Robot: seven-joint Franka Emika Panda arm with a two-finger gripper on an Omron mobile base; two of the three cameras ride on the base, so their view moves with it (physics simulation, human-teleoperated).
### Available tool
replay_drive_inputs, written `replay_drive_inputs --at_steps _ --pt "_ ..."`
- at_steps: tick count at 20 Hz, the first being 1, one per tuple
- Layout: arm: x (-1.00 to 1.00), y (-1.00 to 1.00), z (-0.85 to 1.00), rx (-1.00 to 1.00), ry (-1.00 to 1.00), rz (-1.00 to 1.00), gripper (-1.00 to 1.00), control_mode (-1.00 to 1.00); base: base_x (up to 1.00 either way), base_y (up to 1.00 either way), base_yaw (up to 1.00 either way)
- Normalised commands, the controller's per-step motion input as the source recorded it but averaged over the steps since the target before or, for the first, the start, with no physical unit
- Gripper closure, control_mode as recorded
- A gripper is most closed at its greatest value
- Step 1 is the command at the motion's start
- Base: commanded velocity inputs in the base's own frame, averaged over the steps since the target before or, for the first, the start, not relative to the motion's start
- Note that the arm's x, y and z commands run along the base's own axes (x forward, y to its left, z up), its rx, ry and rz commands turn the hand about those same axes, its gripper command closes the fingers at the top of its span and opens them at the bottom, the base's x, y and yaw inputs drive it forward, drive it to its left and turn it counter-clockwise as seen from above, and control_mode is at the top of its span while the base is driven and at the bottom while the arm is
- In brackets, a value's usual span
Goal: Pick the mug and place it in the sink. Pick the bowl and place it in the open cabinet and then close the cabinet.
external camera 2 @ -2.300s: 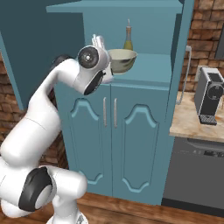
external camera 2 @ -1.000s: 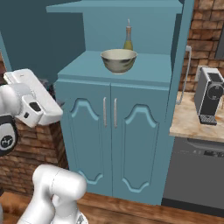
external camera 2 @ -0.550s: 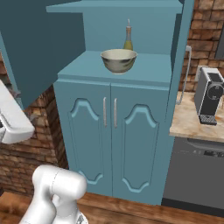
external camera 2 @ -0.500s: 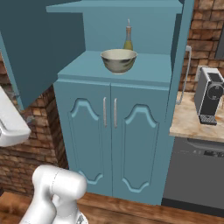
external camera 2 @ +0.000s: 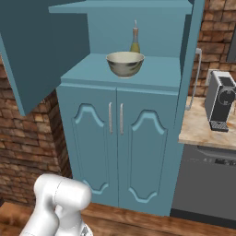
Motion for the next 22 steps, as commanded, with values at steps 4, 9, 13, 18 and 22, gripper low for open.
replay_drive_inputs --at_steps 4,9,13,18,22 --pt "0.11 1.00 -0.04 -0.05 0.04 -0.11 -1.00 -1.00 0.00 0.00 0.00" --pt "0.69 0.52 -0.01 0.00 0.00 -0.01 -1.00 -1.00 0.00 0.00 0.00" --pt "0.88 0.37 0.00 0.00 0.00 -0.02 -1.00 -1.00 0.00 0.00 0.00" --pt "0.51 0.47 0.00 -0.06 0.00 -0.16 -1.00 -1.00 0.00 0.00 0.00" --pt "0.03 0.16 0.02 -0.06 0.02 -0.24 -1.00 -1.00 0.00 0.00 0.00"
